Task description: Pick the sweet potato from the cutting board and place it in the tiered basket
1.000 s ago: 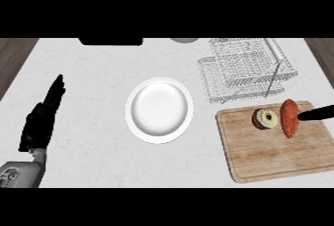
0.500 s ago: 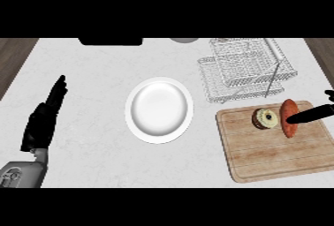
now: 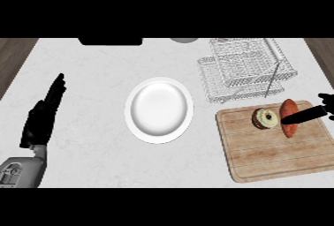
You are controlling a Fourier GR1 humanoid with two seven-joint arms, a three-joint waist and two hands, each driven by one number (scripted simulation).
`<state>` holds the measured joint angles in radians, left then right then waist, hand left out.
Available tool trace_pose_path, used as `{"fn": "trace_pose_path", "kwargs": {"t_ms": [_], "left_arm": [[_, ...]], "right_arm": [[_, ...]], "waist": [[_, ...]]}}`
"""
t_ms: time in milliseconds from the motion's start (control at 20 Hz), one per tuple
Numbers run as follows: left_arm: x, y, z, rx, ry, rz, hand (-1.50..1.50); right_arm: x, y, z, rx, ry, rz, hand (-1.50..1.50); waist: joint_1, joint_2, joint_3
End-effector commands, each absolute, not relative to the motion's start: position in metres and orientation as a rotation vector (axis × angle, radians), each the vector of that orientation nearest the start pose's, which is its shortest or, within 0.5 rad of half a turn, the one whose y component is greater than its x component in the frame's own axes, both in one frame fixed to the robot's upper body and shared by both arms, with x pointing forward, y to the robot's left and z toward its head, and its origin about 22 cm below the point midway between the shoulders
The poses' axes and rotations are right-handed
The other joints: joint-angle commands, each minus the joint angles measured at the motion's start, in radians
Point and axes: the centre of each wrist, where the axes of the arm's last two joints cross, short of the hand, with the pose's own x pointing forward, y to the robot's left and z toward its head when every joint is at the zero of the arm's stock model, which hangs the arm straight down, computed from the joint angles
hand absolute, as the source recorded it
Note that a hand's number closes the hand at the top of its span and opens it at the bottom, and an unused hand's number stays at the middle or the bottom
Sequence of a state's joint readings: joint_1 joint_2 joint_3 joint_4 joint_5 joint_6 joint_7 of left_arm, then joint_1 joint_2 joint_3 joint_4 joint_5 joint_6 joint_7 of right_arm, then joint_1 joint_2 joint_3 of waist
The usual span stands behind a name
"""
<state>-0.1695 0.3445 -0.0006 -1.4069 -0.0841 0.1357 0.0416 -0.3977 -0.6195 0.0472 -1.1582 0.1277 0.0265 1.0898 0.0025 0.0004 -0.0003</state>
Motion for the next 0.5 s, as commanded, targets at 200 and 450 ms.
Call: {"fn": "trace_pose_path", "kwargs": {"t_ms": [200, 450], "left_arm": [[0.286, 0.305, 0.018, 0.429, -1.538, -0.225, 0.0], [0.279, 0.296, 0.026, 0.45, -1.535, -0.223, 0.0]], "right_arm": [[0.333, -0.364, 0.067, -0.724, -0.319, 0.125, -1.5], [0.334, -0.373, 0.058, -0.704, -0.324, 0.128, -1.5]], "waist": [[-0.002, 0.0, 0.0], [-0.001, 0.0, 0.0]]}}
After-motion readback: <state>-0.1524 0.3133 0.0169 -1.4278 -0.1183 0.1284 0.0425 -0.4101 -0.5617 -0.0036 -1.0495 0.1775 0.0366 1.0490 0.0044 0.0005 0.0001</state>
